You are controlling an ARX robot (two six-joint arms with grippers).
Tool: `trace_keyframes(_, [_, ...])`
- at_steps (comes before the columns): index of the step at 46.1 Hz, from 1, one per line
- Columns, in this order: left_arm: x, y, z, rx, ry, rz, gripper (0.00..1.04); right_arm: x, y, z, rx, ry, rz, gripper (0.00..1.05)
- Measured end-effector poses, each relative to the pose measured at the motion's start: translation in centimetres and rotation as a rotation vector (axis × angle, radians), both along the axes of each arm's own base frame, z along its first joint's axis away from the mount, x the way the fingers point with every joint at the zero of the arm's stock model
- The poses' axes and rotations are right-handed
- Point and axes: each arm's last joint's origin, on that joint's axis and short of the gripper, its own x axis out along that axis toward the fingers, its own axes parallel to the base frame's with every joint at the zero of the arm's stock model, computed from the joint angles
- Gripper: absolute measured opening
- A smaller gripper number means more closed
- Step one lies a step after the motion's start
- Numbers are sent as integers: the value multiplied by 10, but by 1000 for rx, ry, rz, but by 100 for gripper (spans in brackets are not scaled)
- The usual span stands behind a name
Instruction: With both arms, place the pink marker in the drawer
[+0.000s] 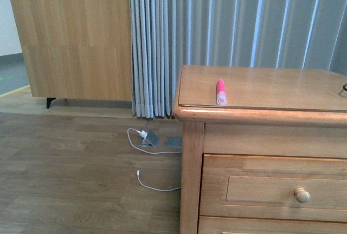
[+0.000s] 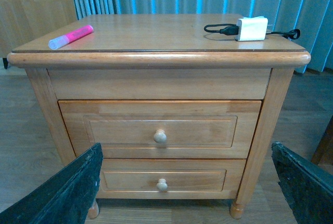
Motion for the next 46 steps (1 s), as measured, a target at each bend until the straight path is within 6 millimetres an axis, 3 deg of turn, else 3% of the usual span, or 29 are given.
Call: trace_keyframes(46, [0, 0, 0, 0, 0, 0, 99, 0, 0, 0, 0, 0, 0, 96])
